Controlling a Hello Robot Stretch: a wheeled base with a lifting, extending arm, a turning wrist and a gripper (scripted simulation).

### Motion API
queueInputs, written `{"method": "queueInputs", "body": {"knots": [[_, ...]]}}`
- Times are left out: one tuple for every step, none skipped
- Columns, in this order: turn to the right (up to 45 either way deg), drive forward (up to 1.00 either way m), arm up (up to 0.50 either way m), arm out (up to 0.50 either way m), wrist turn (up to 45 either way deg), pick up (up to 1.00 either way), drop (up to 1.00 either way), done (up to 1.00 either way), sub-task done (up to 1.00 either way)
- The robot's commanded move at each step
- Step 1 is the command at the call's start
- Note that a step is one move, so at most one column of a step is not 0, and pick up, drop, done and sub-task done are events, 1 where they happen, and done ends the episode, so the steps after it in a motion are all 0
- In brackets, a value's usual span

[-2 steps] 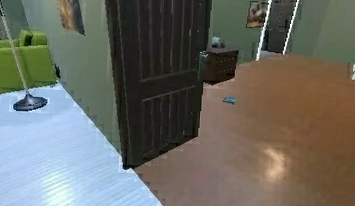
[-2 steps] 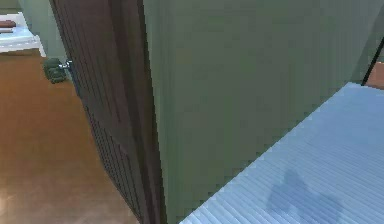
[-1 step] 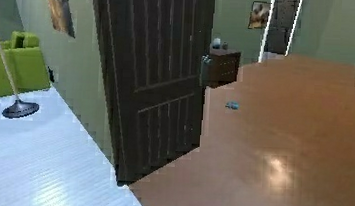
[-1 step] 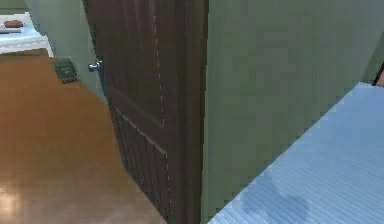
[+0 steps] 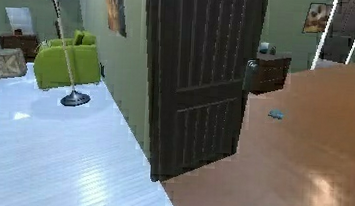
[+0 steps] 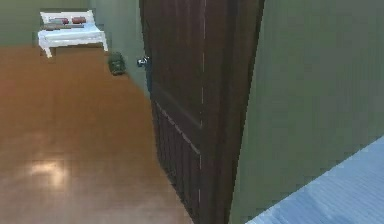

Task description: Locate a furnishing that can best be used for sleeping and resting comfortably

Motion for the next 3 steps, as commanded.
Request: {"method": "queueInputs", "body": {"knots": [[0.0, 0.3, 0.0, 0.0, 0.0, 0.0, 0.0, 0.0, 0.0], [45.0, 0.0, 0.0, 0.0, 0.0, 0.0, 0.0, 0.0, 0.0], [15.0, 0.0, 0.0, 0.0, 0.0, 0.0, 0.0, 0.0, 0.0]]}}
